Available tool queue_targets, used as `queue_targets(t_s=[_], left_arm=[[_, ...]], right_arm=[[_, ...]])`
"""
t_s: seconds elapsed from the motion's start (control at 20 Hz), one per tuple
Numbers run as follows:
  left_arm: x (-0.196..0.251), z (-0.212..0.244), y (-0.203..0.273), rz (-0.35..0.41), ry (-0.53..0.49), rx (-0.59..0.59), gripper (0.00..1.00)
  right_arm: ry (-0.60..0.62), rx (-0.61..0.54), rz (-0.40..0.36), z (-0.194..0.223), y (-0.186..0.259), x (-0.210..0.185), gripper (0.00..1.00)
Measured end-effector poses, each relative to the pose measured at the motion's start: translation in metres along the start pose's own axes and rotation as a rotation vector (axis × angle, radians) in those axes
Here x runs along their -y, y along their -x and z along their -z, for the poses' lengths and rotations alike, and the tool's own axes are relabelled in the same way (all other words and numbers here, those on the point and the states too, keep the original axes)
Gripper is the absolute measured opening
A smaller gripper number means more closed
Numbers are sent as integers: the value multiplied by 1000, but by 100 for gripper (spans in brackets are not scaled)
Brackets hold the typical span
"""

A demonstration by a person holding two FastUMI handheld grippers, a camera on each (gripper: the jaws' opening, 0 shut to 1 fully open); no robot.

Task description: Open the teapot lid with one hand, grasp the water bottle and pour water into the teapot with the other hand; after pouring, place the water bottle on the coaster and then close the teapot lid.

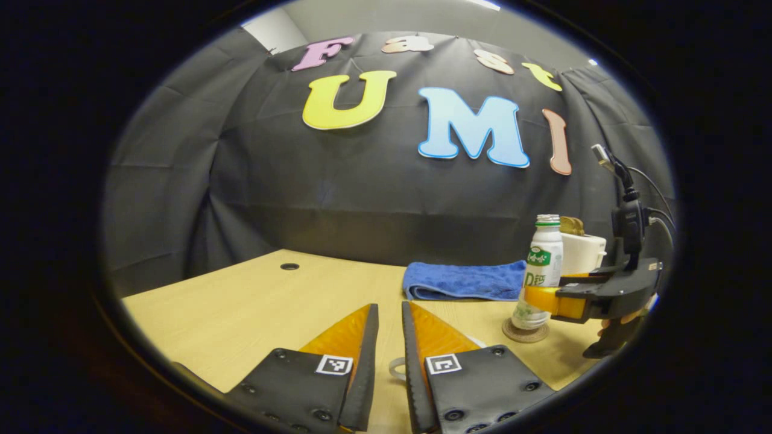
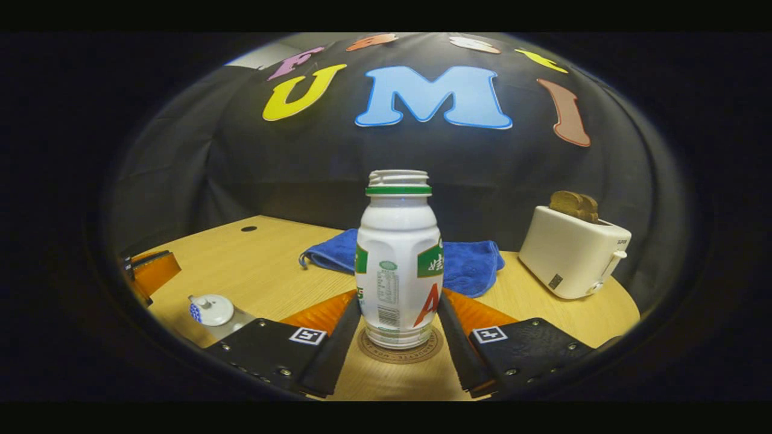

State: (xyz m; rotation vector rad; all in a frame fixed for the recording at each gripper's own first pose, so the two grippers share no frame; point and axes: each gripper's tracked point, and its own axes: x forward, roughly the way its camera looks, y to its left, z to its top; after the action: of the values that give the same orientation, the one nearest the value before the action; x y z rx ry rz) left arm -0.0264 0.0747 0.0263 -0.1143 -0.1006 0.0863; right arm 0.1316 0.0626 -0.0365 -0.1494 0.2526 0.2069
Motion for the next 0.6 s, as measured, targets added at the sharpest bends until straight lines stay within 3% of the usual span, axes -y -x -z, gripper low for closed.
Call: queue_targets(t_s=[0.15,0.3,0.4,0.45,0.6], left_arm=[[0,1,0,2,3,-2,34],[1,3,-1,0,-2,-7,27],[1,4,-2,2,0,-10,34],[1,5,-2,2,0,-12,30],[2,7,-4,2,-5,-20,34]], right_arm=[[-21,-10,3,6,-2,1,73],[-53,-9,3,9,-3,4,74],[-57,-10,0,9,-2,4,73],[-49,-9,-2,10,-2,3,74],[-36,-18,2,12,-2,4,75]])
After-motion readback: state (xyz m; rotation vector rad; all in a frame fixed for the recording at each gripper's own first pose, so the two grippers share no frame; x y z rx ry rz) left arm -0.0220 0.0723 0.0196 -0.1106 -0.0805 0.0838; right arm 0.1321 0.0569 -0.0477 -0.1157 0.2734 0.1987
